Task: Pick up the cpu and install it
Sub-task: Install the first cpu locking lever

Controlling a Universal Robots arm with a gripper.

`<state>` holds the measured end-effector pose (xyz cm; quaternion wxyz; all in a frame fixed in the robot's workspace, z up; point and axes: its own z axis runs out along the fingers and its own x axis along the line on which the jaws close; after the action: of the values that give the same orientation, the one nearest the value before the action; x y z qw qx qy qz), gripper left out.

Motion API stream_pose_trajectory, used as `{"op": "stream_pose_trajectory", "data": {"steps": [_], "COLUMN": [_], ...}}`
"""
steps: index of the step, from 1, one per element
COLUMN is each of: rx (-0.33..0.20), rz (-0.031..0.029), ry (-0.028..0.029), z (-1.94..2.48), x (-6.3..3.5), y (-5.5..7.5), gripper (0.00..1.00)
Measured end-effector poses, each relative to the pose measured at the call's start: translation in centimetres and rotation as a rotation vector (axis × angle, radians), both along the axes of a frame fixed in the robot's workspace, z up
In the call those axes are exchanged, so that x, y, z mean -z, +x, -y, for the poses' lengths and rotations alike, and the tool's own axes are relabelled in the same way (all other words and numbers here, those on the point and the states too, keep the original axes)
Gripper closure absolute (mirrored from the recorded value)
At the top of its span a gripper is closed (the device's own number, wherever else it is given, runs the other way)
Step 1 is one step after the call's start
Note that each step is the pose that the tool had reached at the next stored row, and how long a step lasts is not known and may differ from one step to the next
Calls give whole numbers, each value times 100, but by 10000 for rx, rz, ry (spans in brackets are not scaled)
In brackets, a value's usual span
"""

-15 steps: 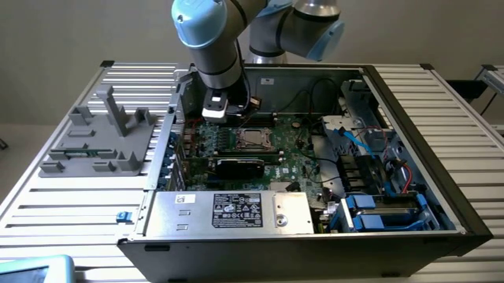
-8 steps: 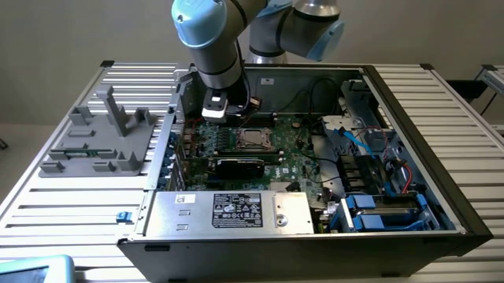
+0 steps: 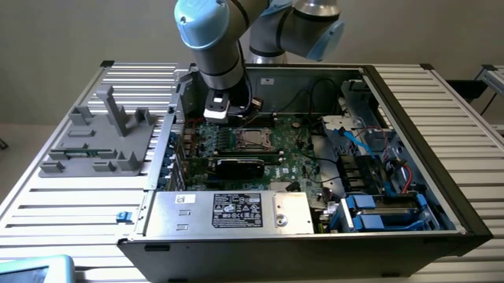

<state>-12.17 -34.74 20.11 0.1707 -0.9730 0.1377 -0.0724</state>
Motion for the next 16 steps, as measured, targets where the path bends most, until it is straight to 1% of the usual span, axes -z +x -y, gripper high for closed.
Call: {"op": "stream_pose_trajectory", "data": {"steps": [10, 16], "rx": [133, 245], "rz": [-4, -5], "ry": [0, 0], "z": [-1, -11], "x": [23, 23], "y": [22, 22], "gripper": [88, 88]}}
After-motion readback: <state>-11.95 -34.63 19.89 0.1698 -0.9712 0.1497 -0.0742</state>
